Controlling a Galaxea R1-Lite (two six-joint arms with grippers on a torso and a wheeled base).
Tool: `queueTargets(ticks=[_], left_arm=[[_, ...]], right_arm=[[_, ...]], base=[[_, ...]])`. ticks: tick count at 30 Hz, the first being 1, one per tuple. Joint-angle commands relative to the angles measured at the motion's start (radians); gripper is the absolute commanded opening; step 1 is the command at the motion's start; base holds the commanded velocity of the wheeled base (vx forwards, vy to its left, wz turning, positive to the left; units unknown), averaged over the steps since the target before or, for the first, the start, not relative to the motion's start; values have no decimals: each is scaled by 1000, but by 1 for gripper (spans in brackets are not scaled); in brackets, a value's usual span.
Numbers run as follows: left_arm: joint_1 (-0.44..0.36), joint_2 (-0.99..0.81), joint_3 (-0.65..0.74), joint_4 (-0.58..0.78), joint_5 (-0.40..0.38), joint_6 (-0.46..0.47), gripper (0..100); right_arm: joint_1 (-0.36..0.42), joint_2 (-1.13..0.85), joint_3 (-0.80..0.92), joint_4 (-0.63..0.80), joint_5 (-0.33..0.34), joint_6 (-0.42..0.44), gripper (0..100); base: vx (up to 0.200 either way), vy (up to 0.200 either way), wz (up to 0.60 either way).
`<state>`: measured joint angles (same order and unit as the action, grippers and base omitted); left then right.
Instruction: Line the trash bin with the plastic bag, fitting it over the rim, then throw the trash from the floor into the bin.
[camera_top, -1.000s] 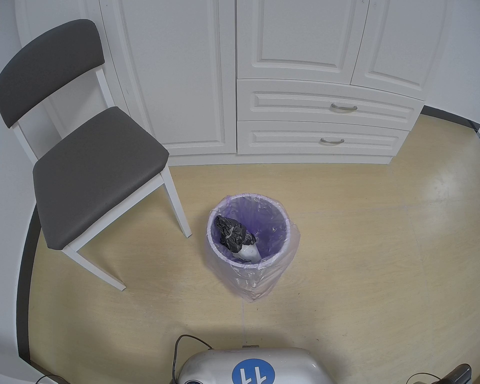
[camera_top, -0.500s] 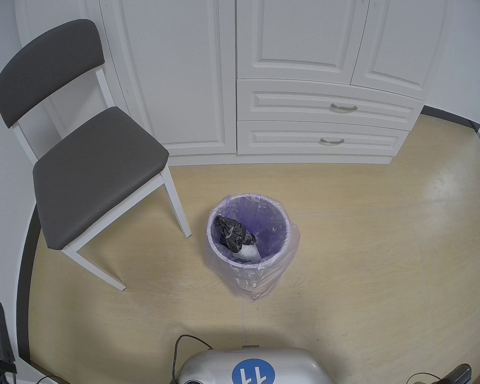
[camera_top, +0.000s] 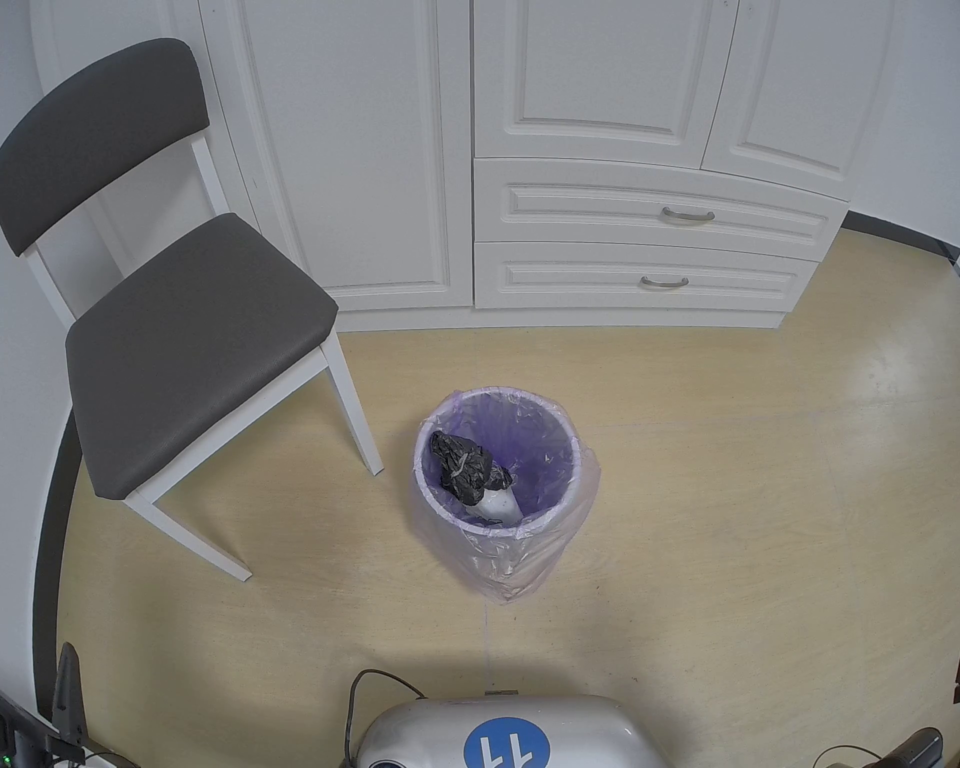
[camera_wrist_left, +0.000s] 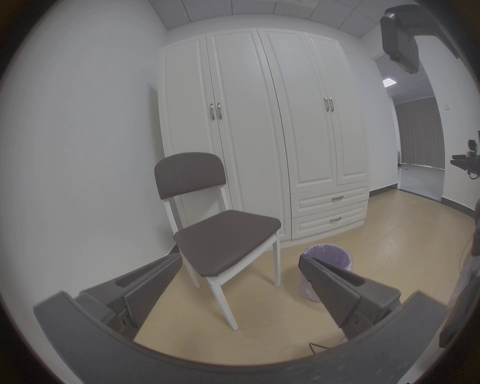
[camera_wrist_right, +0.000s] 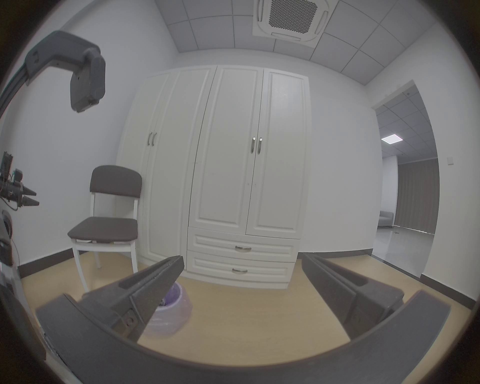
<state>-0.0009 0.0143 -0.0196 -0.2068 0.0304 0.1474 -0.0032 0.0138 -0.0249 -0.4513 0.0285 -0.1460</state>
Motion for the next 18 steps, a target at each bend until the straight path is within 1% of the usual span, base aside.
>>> queueTargets(ticks=[1, 9, 18], left_arm=[[1, -11, 20, 35, 0, 1, 100], [-1, -11, 18, 145, 0, -5, 100], [-1, -11, 18, 153, 5, -57, 100]], right_arm=[[0, -14, 25, 9, 2, -6, 100], [0, -14, 25, 109, 1, -7, 100], [0, -14, 25, 243, 1, -7, 100]], base=[[0, 0, 0], [0, 0, 0], [0, 0, 0]])
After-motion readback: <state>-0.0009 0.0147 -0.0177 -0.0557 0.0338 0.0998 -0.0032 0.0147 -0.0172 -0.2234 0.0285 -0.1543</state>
